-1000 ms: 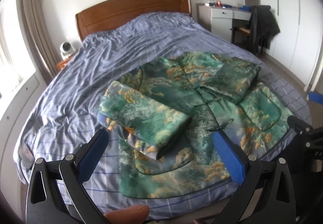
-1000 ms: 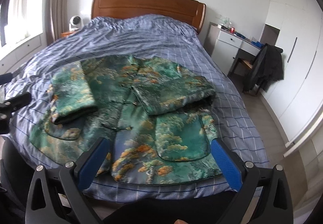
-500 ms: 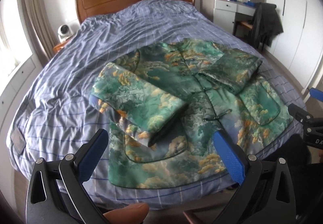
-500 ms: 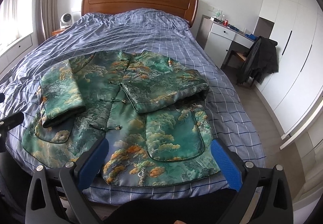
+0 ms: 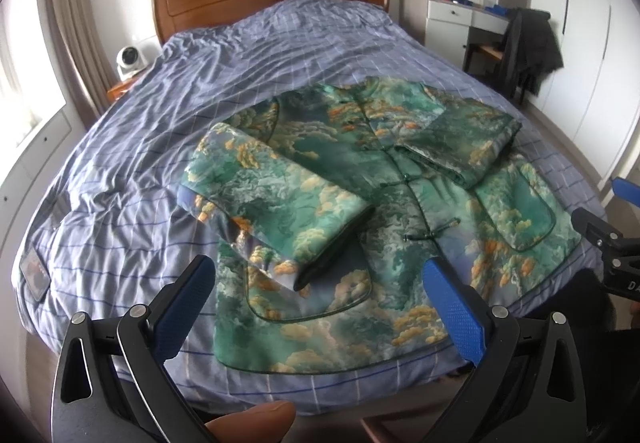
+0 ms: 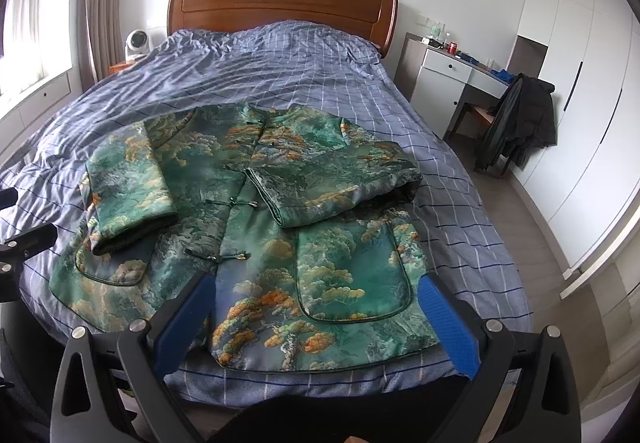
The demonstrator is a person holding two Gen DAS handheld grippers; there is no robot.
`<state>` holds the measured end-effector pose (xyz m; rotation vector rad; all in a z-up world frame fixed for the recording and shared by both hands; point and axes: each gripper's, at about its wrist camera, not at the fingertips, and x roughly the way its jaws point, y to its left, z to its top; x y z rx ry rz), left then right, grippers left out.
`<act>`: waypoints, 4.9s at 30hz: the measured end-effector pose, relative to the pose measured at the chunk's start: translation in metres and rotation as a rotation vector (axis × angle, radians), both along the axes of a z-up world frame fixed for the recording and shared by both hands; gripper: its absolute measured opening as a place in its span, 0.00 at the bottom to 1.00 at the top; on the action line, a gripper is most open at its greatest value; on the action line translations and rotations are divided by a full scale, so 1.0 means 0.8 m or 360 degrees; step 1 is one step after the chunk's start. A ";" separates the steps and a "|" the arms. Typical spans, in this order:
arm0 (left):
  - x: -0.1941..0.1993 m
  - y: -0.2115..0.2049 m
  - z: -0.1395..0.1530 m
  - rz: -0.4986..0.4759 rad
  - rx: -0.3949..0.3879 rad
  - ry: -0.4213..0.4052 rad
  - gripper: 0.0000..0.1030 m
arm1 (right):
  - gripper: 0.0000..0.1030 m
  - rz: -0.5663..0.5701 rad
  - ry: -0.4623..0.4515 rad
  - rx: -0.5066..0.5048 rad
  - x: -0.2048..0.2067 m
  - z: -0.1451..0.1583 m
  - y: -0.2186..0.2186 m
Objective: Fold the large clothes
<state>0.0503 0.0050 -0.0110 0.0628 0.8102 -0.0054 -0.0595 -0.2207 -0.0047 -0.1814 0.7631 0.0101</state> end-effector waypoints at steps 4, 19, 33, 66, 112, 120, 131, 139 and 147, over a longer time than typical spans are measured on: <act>-0.002 0.008 0.002 0.0032 -0.0005 -0.0035 1.00 | 1.00 0.0153 -0.0139 0.0034 0.011 0.007 -0.005; -0.013 0.029 -0.004 0.0116 0.0027 -0.0025 1.00 | 0.98 0.0706 0.0236 -0.0280 0.228 -0.145 0.033; -0.013 0.027 -0.017 0.0093 0.0016 0.0026 1.00 | 0.16 0.0266 0.0025 0.0242 0.171 -0.051 -0.100; 0.066 0.034 -0.083 -0.0535 0.0469 0.0071 1.00 | 0.49 -0.0928 -0.0120 0.0413 0.035 -0.109 -0.396; 0.066 0.399 -0.083 0.1030 0.0164 -0.0011 0.45 | 0.49 -0.0181 -0.0101 0.0489 0.014 -0.078 -0.127; 0.036 0.367 -0.062 0.1042 0.0185 -0.0093 0.85 | 0.49 -0.0178 -0.0103 0.0480 0.010 -0.083 -0.121; 0.058 0.216 -0.030 0.0709 0.0106 -0.0127 0.92 | 0.55 -0.0214 -0.0153 0.0446 0.004 -0.076 -0.127; 0.062 0.171 -0.022 0.0620 0.0112 -0.0141 0.92 | 0.56 -0.0264 -0.0157 0.0443 -0.001 -0.075 -0.139; 0.064 0.153 -0.022 0.0585 0.0125 -0.0145 0.92 | 0.60 -0.0238 -0.0167 0.0402 0.000 -0.070 -0.133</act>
